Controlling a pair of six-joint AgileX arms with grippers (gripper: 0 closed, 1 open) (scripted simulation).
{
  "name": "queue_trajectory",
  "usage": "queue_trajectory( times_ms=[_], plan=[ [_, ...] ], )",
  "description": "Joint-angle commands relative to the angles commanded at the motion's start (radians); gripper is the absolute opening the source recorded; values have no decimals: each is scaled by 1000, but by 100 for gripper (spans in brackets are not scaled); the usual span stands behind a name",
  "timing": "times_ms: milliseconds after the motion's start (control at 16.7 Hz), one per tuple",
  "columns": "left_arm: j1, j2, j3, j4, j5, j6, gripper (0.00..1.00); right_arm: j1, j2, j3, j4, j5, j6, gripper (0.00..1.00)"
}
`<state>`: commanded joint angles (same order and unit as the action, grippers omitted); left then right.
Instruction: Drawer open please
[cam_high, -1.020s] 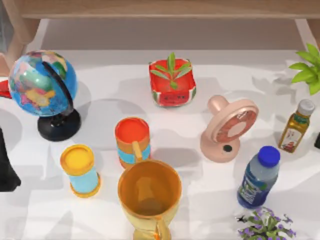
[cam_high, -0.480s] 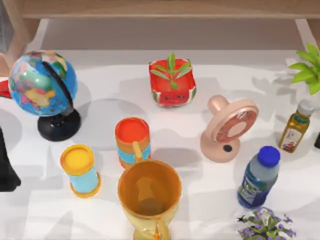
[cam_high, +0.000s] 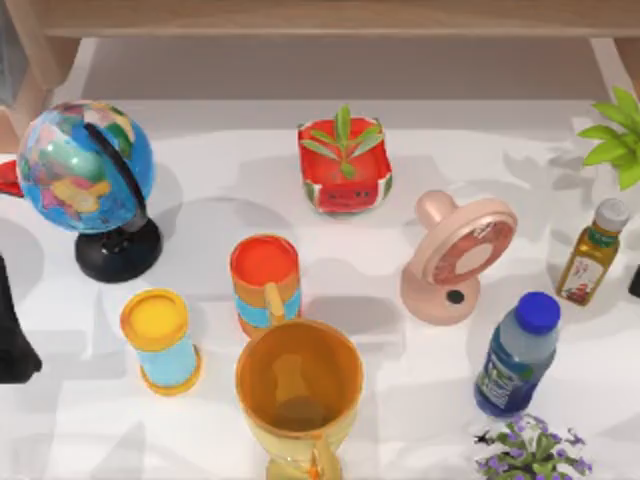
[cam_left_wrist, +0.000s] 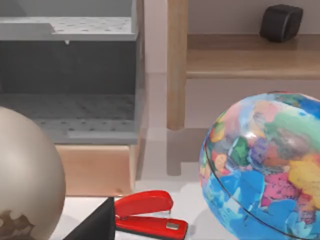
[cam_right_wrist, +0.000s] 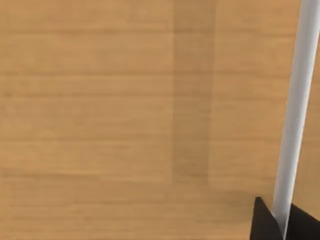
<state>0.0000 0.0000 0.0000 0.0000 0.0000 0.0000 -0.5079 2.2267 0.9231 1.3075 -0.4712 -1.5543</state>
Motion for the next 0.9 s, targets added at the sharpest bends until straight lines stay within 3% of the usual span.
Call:
queue_trajectory(
  times_ms=[420, 900],
  plan=[
    [0, 0, 0, 0, 0, 0, 100, -78, -86, -216, 125, -77, 1, 0],
    [0, 0, 0, 0, 0, 0, 100, -122, -113, -285, 180, -122, 1, 0]
  ],
)
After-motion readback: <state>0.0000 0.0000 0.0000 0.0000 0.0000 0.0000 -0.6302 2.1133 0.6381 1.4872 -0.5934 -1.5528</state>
